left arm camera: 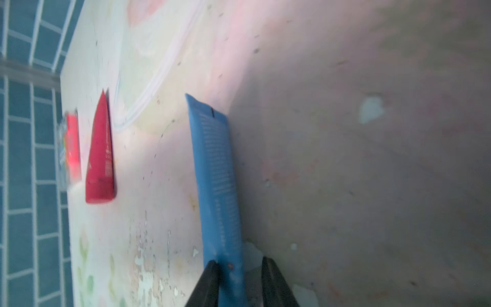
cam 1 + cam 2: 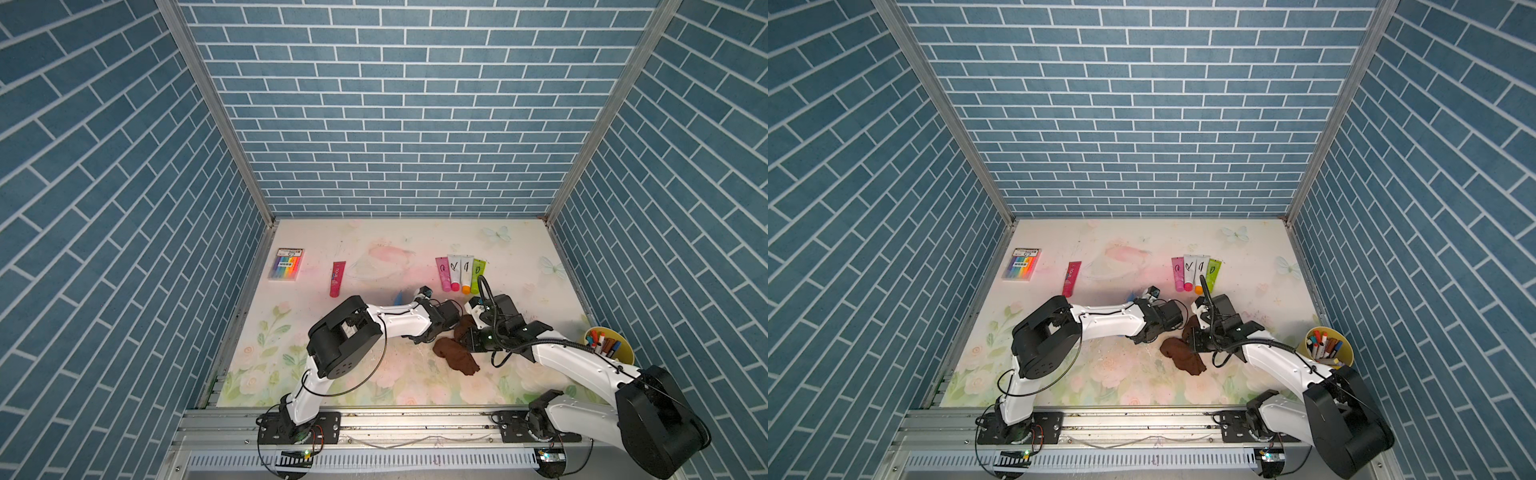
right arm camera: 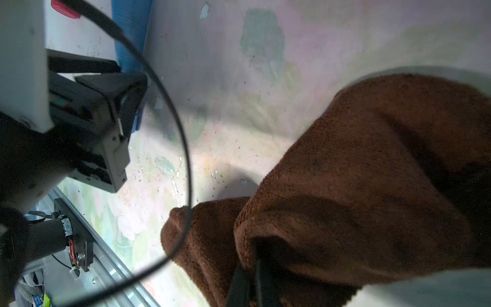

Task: Wipe the surface of the toothpaste tube
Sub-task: Adjust the toothpaste at the center of the board, then move the toothpaste to the center of the board.

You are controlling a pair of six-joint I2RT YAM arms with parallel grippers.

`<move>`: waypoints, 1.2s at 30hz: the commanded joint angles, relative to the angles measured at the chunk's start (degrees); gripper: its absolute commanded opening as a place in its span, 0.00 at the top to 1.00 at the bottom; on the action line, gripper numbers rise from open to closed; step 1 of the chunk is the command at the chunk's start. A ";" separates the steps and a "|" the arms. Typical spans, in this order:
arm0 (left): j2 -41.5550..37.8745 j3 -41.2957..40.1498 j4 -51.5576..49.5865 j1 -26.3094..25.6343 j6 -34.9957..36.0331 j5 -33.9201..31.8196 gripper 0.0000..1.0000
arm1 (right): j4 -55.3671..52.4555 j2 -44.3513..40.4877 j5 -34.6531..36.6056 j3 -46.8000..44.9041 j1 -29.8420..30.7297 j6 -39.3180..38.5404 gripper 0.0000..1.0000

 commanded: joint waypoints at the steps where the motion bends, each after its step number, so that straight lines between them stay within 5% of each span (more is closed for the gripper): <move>1: 2.07 1.48 -0.72 -1.99 -0.37 2.32 0.55 | 0.63 0.38 -0.50 -0.18 -0.11 -1.47 1.00; 11: -10.54 -3.65 6.01 -3.61 -0.79 -0.59 0.50 | 0.66 0.11 -0.64 -0.22 -0.12 -1.55 1.00; 17: -28.58 -22.29 24.86 3.40 3.34 14.29 0.37 | 0.44 -0.40 -0.58 -0.40 -0.18 -1.52 1.00; 22: -37.14 -35.72 37.29 9.24 6.28 23.60 0.36 | 0.46 -0.34 -0.56 -0.41 -0.05 -1.54 1.00; 36: -31.98 -43.51 48.70 14.06 10.39 34.47 0.36 | 0.88 1.50 -0.64 0.05 -0.02 -1.48 1.00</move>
